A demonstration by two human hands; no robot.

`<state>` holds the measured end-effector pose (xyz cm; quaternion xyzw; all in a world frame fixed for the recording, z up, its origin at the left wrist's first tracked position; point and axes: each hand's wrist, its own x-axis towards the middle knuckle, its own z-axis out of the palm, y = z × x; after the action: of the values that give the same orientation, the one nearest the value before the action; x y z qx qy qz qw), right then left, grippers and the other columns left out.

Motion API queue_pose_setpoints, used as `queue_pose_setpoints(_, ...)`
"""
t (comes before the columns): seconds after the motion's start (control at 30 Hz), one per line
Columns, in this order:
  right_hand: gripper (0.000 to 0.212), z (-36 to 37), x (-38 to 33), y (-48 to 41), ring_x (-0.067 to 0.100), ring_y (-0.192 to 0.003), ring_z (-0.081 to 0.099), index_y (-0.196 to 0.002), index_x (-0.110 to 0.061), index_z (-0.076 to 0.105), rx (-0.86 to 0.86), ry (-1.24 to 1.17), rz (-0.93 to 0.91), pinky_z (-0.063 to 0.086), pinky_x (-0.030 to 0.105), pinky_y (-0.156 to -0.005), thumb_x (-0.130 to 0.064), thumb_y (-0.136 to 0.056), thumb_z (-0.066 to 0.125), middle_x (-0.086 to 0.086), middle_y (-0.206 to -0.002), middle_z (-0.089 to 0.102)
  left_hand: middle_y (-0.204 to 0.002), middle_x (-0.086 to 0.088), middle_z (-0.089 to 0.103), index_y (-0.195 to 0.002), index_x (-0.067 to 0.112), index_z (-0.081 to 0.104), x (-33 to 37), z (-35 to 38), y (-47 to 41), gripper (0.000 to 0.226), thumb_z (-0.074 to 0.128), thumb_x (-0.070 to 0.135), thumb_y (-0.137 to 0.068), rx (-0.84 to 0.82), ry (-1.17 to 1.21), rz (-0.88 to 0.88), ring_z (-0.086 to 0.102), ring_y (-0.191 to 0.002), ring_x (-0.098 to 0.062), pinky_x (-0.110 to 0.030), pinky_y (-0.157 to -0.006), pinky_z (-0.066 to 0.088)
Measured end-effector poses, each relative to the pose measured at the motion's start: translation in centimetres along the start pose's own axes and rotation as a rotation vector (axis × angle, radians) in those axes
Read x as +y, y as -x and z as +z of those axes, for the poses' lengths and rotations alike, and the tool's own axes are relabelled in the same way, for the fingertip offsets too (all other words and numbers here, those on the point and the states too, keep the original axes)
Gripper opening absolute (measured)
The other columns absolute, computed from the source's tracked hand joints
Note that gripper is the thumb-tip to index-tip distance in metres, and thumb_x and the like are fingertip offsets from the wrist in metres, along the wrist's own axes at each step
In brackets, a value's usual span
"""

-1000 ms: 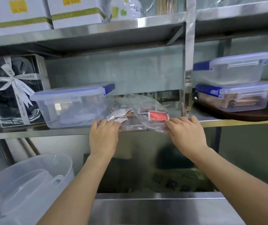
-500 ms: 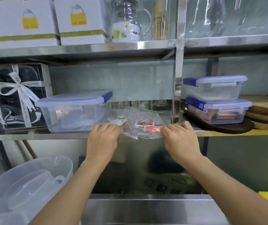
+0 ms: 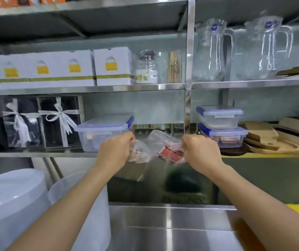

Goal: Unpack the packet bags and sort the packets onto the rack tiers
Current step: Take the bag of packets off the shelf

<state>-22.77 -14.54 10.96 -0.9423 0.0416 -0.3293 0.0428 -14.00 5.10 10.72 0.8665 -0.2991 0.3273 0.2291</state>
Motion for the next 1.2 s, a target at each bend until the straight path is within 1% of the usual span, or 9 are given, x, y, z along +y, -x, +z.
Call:
queue_pose_setpoints(0.2, 0.01, -5.6, -2.6, 4.0, 0.029, -0.085, 0.062, -0.09, -0.012, 0.058, -0.256, -0.003, 0.007, 0.052, 0.044, -0.079, -0.018, -0.087, 0.051, 0.009, -0.091, 0.063, -0.085, 0.006, 0.066, -0.087, 0.022, 0.06, 2.8, -4.7, 3.4, 0.012, 0.05, 0.017, -0.09, -0.279, -0.115, 0.012, 0.061, -0.087, -0.025, -0.037, -0.073, 0.045)
queue_pose_setpoints(0.33, 0.017, -7.0, -3.6, 8.9, 0.032, -0.088, 0.062, -0.092, -0.013, 0.064, -0.452, -0.034, -0.002, 0.053, 0.045, -0.079, -0.015, -0.083, 0.05, 0.01, -0.096, 0.065, -0.07, 0.005, 0.061, -0.077, 0.019, 0.062, 4.9, -7.2, 8.3, 0.012, 0.057, 0.016, -0.088, -0.488, 0.118, 0.052, 0.059, -0.074, -0.019, -0.034, -0.075, 0.047)
queue_pose_setpoints(0.53, 0.013, -5.9, -4.4, 17.3, 0.033, -0.083, 0.059, -0.068, -0.016, 0.059, -0.62, -0.081, -0.025, 0.045, 0.034, -0.069, -0.016, -0.08, 0.056, 0.005, -0.077, 0.057, -0.068, 0.015, 0.059, -0.083, 0.014, 0.065, 6.4, -8.7, 17.1, 0.009, 0.058, 0.012, -0.088, -0.668, 0.281, 0.069, 0.057, -0.071, -0.011, -0.033, -0.078, 0.047)
queue_pose_setpoints(0.63, 0.01, -5.8, -4.8, 20.4, 0.021, -0.073, 0.054, -0.079, -0.012, 0.066, -0.713, -0.084, -0.075, 0.04, 0.028, -0.062, -0.013, -0.084, 0.057, -0.001, -0.072, 0.055, -0.065, 0.019, 0.06, -0.084, 0.015, 0.066, 6.5, -8.9, 20.0, 0.01, 0.058, 0.015, -0.088, -0.777, 0.266, 0.122, 0.06, -0.07, -0.005, -0.035, -0.078, 0.051)
queue_pose_setpoints(0.73, 0.013, -5.9, -5.1, 22.2, 0.014, -0.062, 0.05, -0.073, -0.014, 0.064, -0.835, -0.065, -0.145, 0.039, 0.024, -0.054, -0.005, -0.078, 0.056, -0.004, -0.066, 0.054, -0.062, 0.025, 0.058, -0.085, 0.022, 0.065, 6.9, -9.8, 22.1, 0.01, 0.056, 0.021, -0.09, -0.847, 0.154, 0.201, 0.057, -0.069, 0.004, -0.027, -0.073, 0.046)
queue_pose_setpoints(0.9, 0.022, -7.3, -5.2, 22.9, 0.016, -0.06, 0.059, -0.065, -0.018, 0.062, -1.05, -0.245, -0.139, 0.048, 0.027, -0.061, 0.0, -0.078, 0.056, 0.001, -0.065, 0.063, -0.076, 0.011, 0.066, -0.087, 0.026, 0.064, 7.6, -12.6, 23.1, 0.011, 0.054, 0.024, -0.09, -0.928, 0.076, 0.254, 0.06, -0.078, -0.006, -0.032, -0.076, 0.048)
queue_pose_setpoints(1.03, 0.007, -8.0, -5.4, 22.4, 0.017, -0.063, 0.057, -0.075, -0.005, 0.066, -1.198, -0.342, -0.151, 0.047, 0.029, -0.065, -0.007, -0.081, 0.063, 0.009, -0.068, 0.063, -0.072, 0.004, 0.065, -0.082, 0.019, 0.065, 8.1, -14.0, 22.5, 0.01, 0.058, 0.018, -0.089, -1.039, 0.203, 0.225, 0.06, -0.069, -0.008, -0.025, -0.069, 0.047)
queue_pose_setpoints(1.1, 0.008, -7.2, -5.3, 22.2, 0.015, -0.062, 0.056, -0.074, -0.006, 0.067, -1.227, -0.375, -0.116, 0.046, 0.028, -0.064, -0.008, -0.081, 0.065, 0.006, -0.066, 0.062, -0.067, 0.002, 0.064, -0.078, 0.016, 0.064, 7.9, -13.6, 22.0, 0.011, 0.059, 0.014, -0.088, -1.151, 0.268, 0.194, 0.058, -0.063, -0.008, -0.023, -0.066, 0.045)
queue_pose_setpoints(1.2, 0.02, -5.0, -5.2, 22.4, 0.009, -0.057, 0.056, -0.064, -0.017, 0.066, -1.267, -0.349, -0.059, 0.046, 0.021, -0.062, -0.01, -0.082, 0.064, -0.007, -0.056, 0.062, -0.073, -0.004, 0.067, -0.077, 0.017, 0.064, 7.0, -10.9, 21.9, 0.011, 0.061, 0.014, -0.087, -1.237, 0.264, 0.178, 0.062, -0.07, -0.017, -0.034, -0.073, 0.049)
